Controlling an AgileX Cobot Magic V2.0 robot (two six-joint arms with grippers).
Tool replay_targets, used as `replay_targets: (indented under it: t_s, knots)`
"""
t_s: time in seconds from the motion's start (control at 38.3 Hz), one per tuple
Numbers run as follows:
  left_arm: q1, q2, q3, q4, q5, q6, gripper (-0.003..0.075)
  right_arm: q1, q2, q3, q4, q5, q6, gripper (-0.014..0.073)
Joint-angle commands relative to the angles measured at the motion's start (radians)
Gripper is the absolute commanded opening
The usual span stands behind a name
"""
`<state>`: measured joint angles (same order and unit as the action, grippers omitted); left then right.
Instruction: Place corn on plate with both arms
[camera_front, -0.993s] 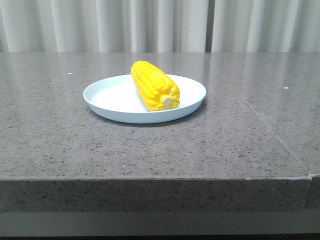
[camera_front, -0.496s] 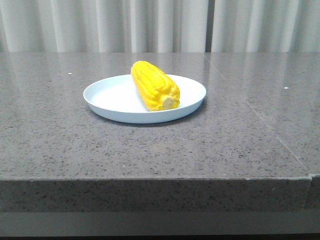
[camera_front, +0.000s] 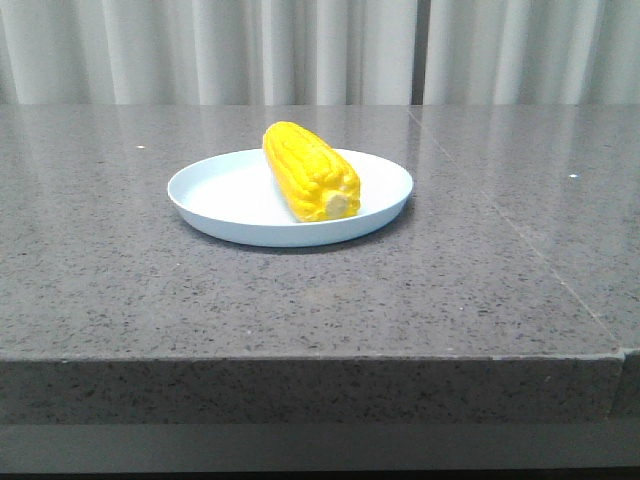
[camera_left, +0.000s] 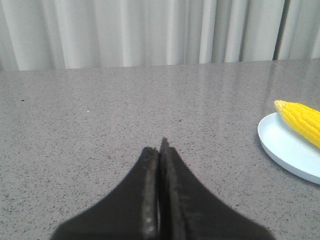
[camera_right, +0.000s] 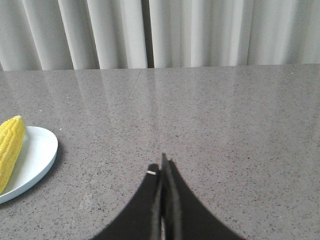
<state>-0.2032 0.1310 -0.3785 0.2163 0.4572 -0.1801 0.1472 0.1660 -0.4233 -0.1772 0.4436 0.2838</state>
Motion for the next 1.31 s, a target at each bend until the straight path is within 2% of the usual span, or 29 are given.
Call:
replay_targets:
  t_s: [0.0, 0.5, 0.63, 0.84, 1.12, 1.28]
  knots:
    - [0.000, 0.010, -0.028, 0.003, -0.081, -0.006, -0.0020, -0.006, 0.011, -0.025, -0.022, -0.089, -0.012, -0.0060]
    - [0.000, 0.009, -0.019, 0.003, -0.099, -0.006, -0.0020, -0.006, 0.011, -0.025, -0.022, -0.089, -0.012, -0.0060]
    - [0.019, -0.027, 0.040, -0.021, -0.189, 0.045, -0.0020, -0.006, 0.011, -0.025, -0.022, -0.089, -0.012, -0.0060]
    - [0.134, -0.112, 0.179, -0.226, -0.298, 0.180, -0.0020, -0.006, 0.011, -0.025, -0.022, -0.089, -0.012, -0.0060]
    - [0.225, -0.153, 0.390, -0.228, -0.457, 0.180, -0.0020, -0.006, 0.011, -0.025, -0.022, -0.089, -0.012, -0.0060]
    - [0.229, -0.153, 0.409, -0.228, -0.423, 0.180, -0.0020, -0.006, 0.011, -0.025, -0.022, -0.089, -0.012, -0.0060]
